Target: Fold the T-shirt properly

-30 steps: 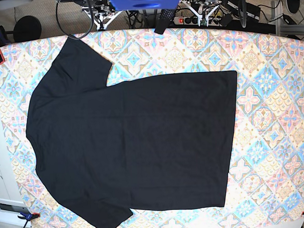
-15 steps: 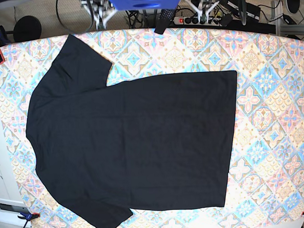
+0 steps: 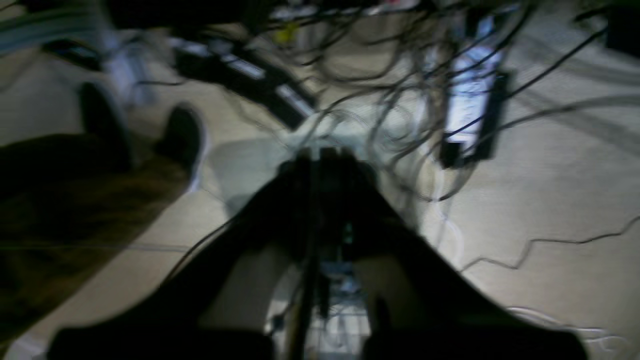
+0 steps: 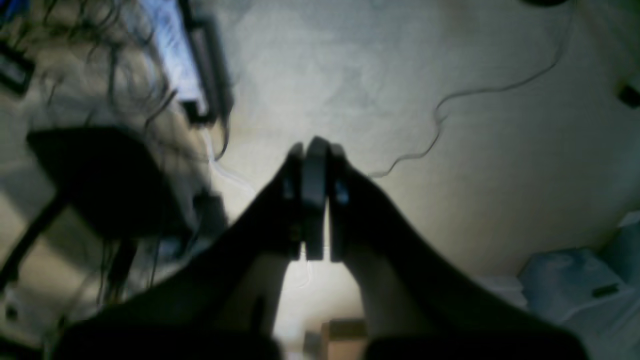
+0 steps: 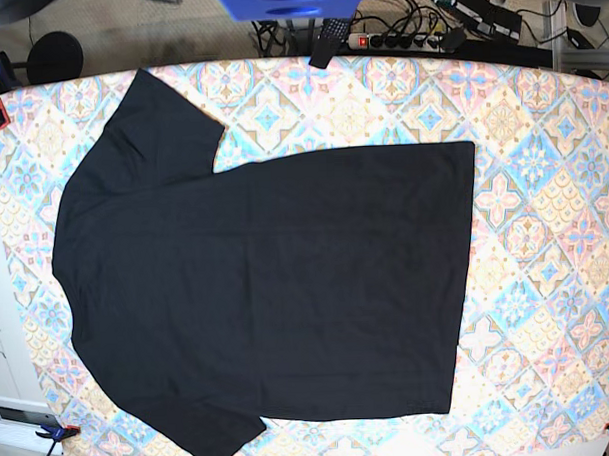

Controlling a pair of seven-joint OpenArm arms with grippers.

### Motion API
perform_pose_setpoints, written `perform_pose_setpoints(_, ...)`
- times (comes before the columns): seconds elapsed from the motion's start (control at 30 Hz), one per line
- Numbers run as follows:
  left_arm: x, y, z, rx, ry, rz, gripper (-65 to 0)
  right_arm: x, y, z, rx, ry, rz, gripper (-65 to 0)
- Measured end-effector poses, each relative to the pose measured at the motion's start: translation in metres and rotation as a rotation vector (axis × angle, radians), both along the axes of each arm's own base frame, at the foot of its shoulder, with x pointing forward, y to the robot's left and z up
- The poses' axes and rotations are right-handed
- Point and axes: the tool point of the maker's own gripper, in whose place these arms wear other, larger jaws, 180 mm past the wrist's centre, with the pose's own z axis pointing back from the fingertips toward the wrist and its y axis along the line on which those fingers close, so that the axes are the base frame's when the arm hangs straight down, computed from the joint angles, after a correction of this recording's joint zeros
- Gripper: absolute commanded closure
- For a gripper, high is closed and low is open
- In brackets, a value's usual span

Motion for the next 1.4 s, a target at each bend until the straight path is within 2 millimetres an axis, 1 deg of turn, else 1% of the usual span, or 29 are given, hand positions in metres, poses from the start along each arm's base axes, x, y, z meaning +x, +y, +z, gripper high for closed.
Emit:
perform_pose_setpoints(0.03,-0.006,0.002,0.007,0.004,-0.003,-0.009,-1.1,-0.002,-0.004,0.005,-0.006,-0.005,0.009,0.0)
perform_pose_setpoints(0.07,-0.01,0.005,0.013,0.009,-0.006,-0.02,-1.1,0.002,-0.012,0.01,-0.022,-0.023,0.025,0.0)
perform_pose_setpoints(0.1,-0.012,0.004,0.02,0.005,-0.016,-0.027,-1.1,0.011,-0.022,0.016,-0.039,-0.059,0.044,0.0)
perform_pose_setpoints(0.17,-0.005,-0.002,0.033,-0.012,-0.065,-0.052,-1.1,0.035,-0.037,0.029,-0.072,-0.15,0.056,0.0)
perform_pose_setpoints(0.23,0.008,-0.007,0.048,-0.02,-0.127,-0.076,-1.1,0.049,-0.055,0.045,-0.114,-0.222,0.013,0.0)
perform_pose_setpoints(0.27,0.013,-0.012,0.057,-0.04,-0.157,-0.095,-1.1,0.049,-0.065,0.055,-0.148,-0.247,-0.015,0.0)
perform_pose_setpoints(0.33,0.024,-0.015,0.074,-0.04,-0.207,-0.11,-1.1,0.034,-0.081,0.072,-0.184,-0.236,-0.033,0.0)
perform_pose_setpoints(0.37,0.026,-0.016,0.084,-0.043,-0.225,-0.12,-1.1,0.022,-0.09,0.083,-0.212,-0.221,-0.04,0.0)
perform_pose_setpoints(0.4,0.03,-0.02,0.095,-0.05,-0.25,-0.13,-1.1,0.015,-0.098,0.093,-0.24,-0.211,-0.039,0.0)
perform_pose_setpoints(0.43,0.034,-0.022,0.104,-0.055,-0.267,-0.136,-1.1,0.014,-0.107,0.102,-0.263,-0.21,-0.042,0.0)
perform_pose_setpoints(0.47,0.037,-0.027,0.113,-0.063,-0.283,-0.142,-1.1,0.022,-0.114,0.111,-0.282,-0.239,-0.033,0.0)
perform_pose_setpoints(0.53,0.054,-0.037,0.133,-0.091,-0.339,-0.167,-1.1,0.055,-0.123,0.129,-0.309,-0.337,-0.012,0.0)
perform_pose_setpoints(0.6,0.081,-0.047,0.157,-0.106,-0.436,-0.189,-1.1,0.092,-0.124,0.149,-0.316,-0.458,0.019,0.0)
perform_pose_setpoints(0.63,0.093,-0.05,0.166,-0.11,-0.479,-0.196,-1.1,0.1,-0.127,0.157,-0.329,-0.489,0.029,0.0)
perform_pose_setpoints(0.7,0.111,-0.05,0.181,-0.104,-0.527,-0.203,-1.2,0.101,-0.131,0.169,-0.351,-0.49,0.039,0.0)
perform_pose_setpoints(0.77,0.126,-0.047,0.196,-0.088,-0.563,-0.203,-1.2,0.094,-0.13,0.178,-0.357,-0.465,0.051,0.0)
perform_pose_setpoints(0.83,0.133,-0.042,0.199,-0.064,-0.525,-0.185,-1.2,0.106,-0.124,0.187,-0.346,-0.49,0.063,0.0)
perform_pose_setpoints(0.87,0.14,-0.042,0.199,-0.063,-0.515,-0.175,-1.2,0.116,-0.121,0.191,-0.34,-0.507,0.07,0.0)
perform_pose_setpoints(0.9,0.151,-0.043,0.201,-0.069,-0.525,-0.151,-1.2,0.128,-0.119,0.197,-0.34,-0.534,0.077,0.0)
perform_pose_setpoints(0.93,0.166,-0.045,0.204,-0.086,-0.548,-0.13,-1.3,0.14,-0.117,0.202,-0.342,-0.559,0.083,0.0)
perform_pose_setpoints(0.97,0.183,-0.046,0.208,-0.101,-0.577,-0.107,-1.8,0.147,-0.115,0.206,-0.342,-0.563,0.079,0.0)
perform_pose_setpoints(1.0,0.196,-0.046,0.211,-0.113,-0.598,-0.082,-2.6,0.15,-0.112,0.208,-0.337,-0.561,0.07,0.0)
perform_pose_setpoints(1.03,0.203,-0.045,0.211,-0.13,-0.593,-0.05,-3.8,0.152,-0.111,0.21,-0.343,-0.555,0.05,0.0)
perform_pose_setpoints(1.1,0.212,-0.048,0.205,-0.169,-0.553,0.004,-7.7,0.163,-0.105,0.215,-0.34,-0.567,0.028,0.0)
perform_pose_setpoints(1.17,0.213,-0.051,0.197,-0.207,-0.495,0.048,-11.3,0.182,-0.095,0.222,-0.315,-0.609,0.036,0.0)
perform_pose_setpoints(1.23,0.225,-0.055,0.195,-0.249,-0.479,0.093,-15.3,0.2,-0.093,0.226,-0.32,-0.647,0.03,0.0)
perform_pose_setpoints(1.33,0.249,-0.065,0.198,-0.336,-0.504,0.144,-19.5,0.208,-0.086,0.221,-0.297,-0.642,0.027,0.0)
perform_pose_setpoints(1.4,0.259,-0.064,0.2,-0.394,-0.512,0.209,-20.6,0.215,-0.077,0.216,-0.275,-0.647,0.022,0.0)
